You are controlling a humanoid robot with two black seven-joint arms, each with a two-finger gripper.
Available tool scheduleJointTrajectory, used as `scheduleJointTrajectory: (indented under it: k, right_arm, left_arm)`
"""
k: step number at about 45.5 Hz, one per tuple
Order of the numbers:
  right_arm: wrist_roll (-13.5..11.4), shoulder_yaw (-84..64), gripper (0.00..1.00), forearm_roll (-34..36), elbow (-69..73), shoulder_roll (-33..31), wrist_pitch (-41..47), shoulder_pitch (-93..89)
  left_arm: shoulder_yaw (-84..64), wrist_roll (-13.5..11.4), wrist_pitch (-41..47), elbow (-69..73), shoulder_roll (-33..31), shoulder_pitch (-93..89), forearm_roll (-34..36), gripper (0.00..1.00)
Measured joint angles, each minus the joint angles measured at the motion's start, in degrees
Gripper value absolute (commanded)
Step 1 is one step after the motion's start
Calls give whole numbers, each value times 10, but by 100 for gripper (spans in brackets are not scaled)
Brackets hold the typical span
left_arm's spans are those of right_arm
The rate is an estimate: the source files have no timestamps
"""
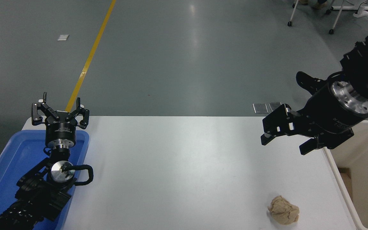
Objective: Pick up paper ball place in dustbin
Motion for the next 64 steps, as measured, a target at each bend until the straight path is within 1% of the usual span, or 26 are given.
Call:
scheduleJointTrajectory:
  k: [10,21,32,42,49,56,64]
  right_arm:
    - [-2,-2,100,10,-18,-29,-8,-68]
    - [-3,10,100,8,-103,-71,-18,-204]
    - [-3,57,100,7,-185,-94,-28,-342]
    - [-3,96,100,0,-217,-95,-104,-460]
    - [-3,111,100,-26,-226,-91,-170,-522]
    - [-4,119,100,-67,-231,-84,-239,-578]
    - [-4,132,100,-90,-231,-73,-279,-617]
  left_arm:
    - [0,0,0,0,0,0,0,99]
    - [0,0,0,0,0,0,0,99]
    - [-1,0,1,0,0,1,-1,99]
    - [-1,0,1,0,0,1,-1,99]
    - [-1,0,1,0,0,1,-1,99]
    - [-1,0,1,0,0,1,-1,99]
    - [-1,0,1,0,0,1,-1,99]
